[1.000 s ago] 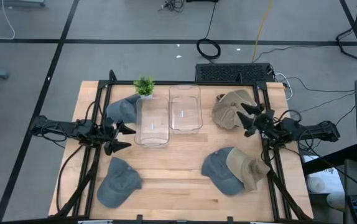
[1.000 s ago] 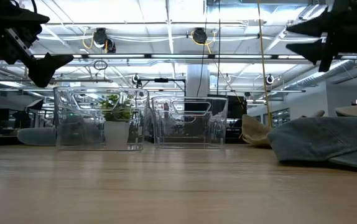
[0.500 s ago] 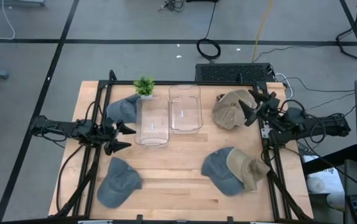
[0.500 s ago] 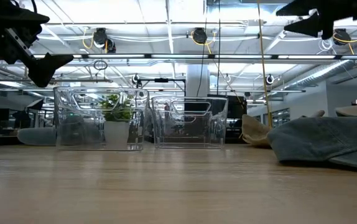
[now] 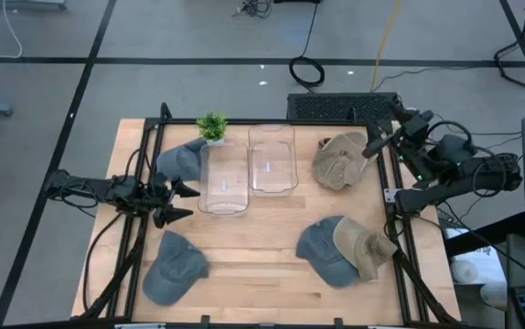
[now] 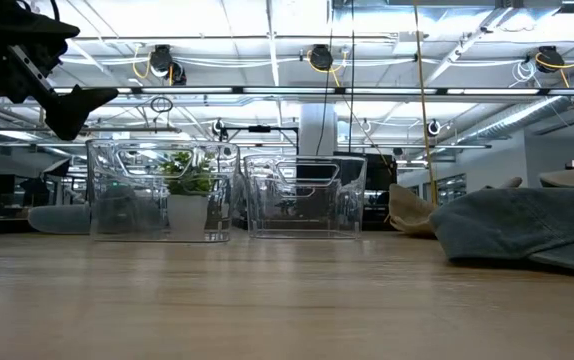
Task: Pick & Place hat
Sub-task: Put the top brown cap into the right transparent bin
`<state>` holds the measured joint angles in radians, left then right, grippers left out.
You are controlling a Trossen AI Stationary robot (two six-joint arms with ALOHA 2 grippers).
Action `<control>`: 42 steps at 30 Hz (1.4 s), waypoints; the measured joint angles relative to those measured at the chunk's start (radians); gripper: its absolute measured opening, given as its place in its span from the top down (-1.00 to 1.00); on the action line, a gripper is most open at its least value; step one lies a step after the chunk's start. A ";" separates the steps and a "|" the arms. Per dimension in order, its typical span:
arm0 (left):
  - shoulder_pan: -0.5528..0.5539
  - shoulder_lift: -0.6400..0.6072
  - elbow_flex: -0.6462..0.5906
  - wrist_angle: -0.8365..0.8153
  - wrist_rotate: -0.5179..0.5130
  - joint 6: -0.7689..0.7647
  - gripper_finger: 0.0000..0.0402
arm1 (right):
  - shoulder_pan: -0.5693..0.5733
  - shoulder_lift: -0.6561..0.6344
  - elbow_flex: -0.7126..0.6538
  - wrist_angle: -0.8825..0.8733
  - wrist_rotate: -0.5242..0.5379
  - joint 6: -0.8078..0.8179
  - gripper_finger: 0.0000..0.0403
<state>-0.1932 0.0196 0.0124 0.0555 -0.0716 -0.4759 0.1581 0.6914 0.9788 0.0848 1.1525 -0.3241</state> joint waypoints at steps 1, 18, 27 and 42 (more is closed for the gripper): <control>0.000 0.000 0.000 0.000 0.000 0.000 -0.90 | 0.007 0.019 0.029 0.000 0.014 -0.029 -0.58; 0.000 0.000 0.000 0.000 0.000 0.000 -0.90 | 0.124 0.329 0.343 0.280 0.419 -0.494 -0.58; 0.000 0.000 0.000 0.000 0.000 0.000 -0.90 | 0.126 0.422 0.343 0.440 0.419 -0.561 -0.58; 0.000 0.000 0.000 0.000 0.000 0.000 -0.90 | 0.061 0.379 0.353 0.290 0.366 -0.631 -0.58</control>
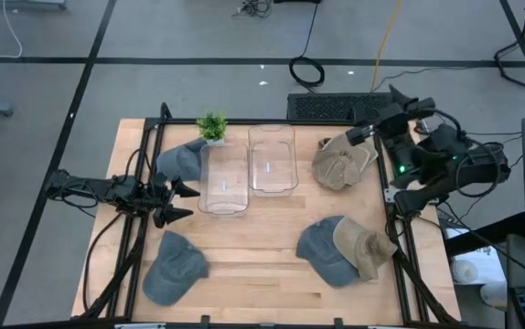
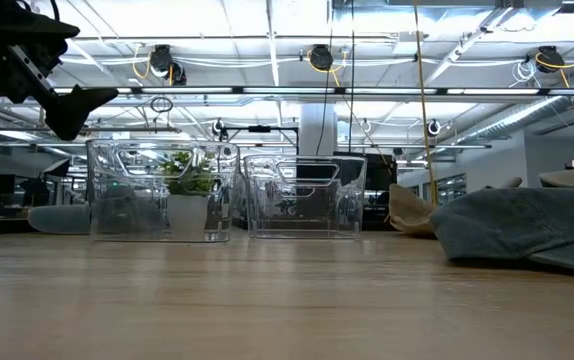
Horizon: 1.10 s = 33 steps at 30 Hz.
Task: Pick & Place hat
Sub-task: Put the top brown cap into the right transparent bin
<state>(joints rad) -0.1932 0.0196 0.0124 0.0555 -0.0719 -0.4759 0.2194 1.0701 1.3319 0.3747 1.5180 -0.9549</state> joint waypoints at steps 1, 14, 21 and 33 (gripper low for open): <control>0.000 0.000 0.000 0.000 0.000 0.000 -0.90 | -0.013 -0.009 0.000 -0.019 -0.030 -0.016 -0.58; 0.000 0.000 0.000 0.000 0.000 0.000 -0.90 | -0.182 -0.029 0.000 -0.071 -0.551 -0.231 -0.58; 0.000 0.000 0.000 0.000 0.000 0.000 -0.90 | -0.305 -0.052 -0.001 -0.282 -0.729 -0.057 -0.58; 0.000 0.000 0.000 0.000 0.000 0.000 -0.90 | -0.533 -0.059 -0.001 -0.648 -0.948 0.374 -0.58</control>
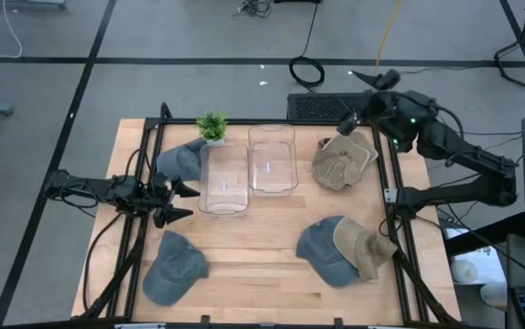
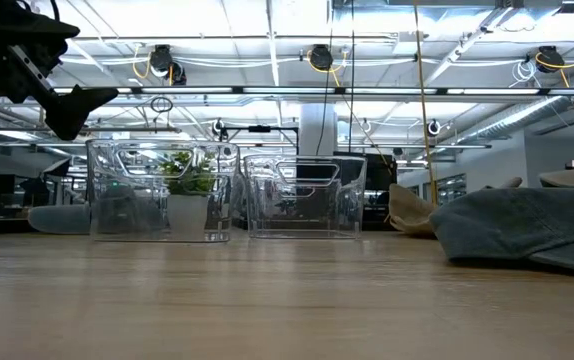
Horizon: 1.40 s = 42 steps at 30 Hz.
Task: Pick & Place hat
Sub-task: Put the top brown cap into the right transparent bin
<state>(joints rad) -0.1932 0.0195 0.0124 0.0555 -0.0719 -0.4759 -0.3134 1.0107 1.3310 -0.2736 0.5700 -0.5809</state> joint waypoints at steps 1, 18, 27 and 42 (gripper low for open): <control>0.000 0.000 0.000 0.000 0.000 0.000 -0.90 | -0.010 0.001 0.000 -0.026 -0.003 0.033 -0.58; 0.000 0.000 0.000 0.000 0.000 0.000 -0.90 | -0.143 0.180 0.329 -0.601 -0.288 0.501 -0.58; 0.000 0.000 0.000 0.000 0.000 0.000 -0.90 | -0.152 0.272 0.455 -0.805 -0.331 0.670 -0.58; 0.000 0.000 0.000 0.000 0.000 0.000 -0.90 | -0.143 0.332 0.460 -0.994 -0.550 0.797 -0.58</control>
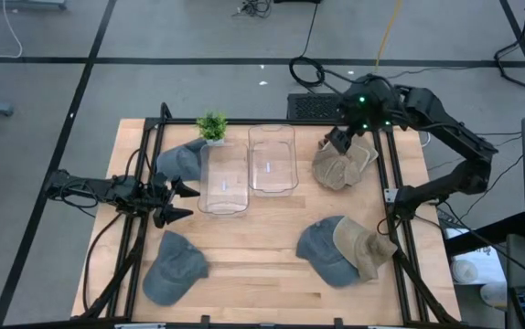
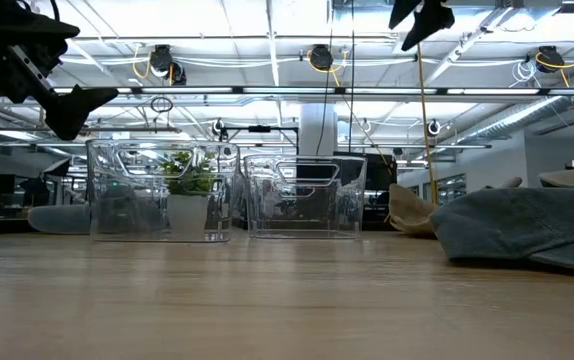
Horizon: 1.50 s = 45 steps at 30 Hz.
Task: Pick & Place hat
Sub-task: Put the top brown cap into the right transparent bin
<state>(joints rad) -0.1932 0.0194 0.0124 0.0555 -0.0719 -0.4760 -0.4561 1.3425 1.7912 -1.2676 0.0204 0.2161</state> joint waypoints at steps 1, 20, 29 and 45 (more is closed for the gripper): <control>0.000 0.000 0.000 0.000 0.000 0.000 -0.90 | 0.000 0.005 0.000 -0.014 0.000 0.000 -0.58; 0.000 0.000 0.000 0.000 0.000 0.000 -0.90 | 0.003 0.130 -0.001 -0.129 0.002 -0.085 -0.58; 0.000 0.000 0.000 0.000 0.000 0.000 -0.90 | 0.070 0.162 -0.031 -0.200 0.039 -0.085 -0.58; 0.000 0.000 0.000 0.000 0.000 0.000 -0.90 | 0.237 0.162 -0.306 -0.135 0.140 -0.045 -0.58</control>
<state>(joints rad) -0.1936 0.0193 0.0124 0.0555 -0.0719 -0.4763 -0.2189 1.5043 1.4851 -1.4021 0.1602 0.1707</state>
